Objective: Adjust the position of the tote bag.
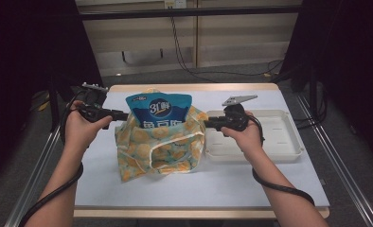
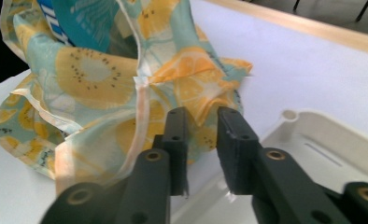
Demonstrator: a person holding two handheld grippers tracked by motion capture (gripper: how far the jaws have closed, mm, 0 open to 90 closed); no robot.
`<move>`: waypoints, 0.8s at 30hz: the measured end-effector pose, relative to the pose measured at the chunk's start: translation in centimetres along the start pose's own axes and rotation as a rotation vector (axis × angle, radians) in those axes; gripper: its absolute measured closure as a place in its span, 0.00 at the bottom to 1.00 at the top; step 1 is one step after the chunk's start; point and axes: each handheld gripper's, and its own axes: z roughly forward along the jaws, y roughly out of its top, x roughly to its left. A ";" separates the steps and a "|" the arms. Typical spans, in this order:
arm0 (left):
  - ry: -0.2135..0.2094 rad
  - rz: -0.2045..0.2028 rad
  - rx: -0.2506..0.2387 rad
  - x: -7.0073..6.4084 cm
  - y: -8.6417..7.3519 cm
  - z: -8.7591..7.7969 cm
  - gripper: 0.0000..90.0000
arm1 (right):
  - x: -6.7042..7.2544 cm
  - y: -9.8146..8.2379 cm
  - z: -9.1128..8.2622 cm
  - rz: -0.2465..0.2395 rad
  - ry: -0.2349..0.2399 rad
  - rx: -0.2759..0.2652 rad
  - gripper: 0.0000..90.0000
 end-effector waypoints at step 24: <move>-0.030 0.054 -0.009 -1.0 -0.9 -0.7 0.43 | 1.6 3.2 1.5 -0.079 0.026 -0.030 0.65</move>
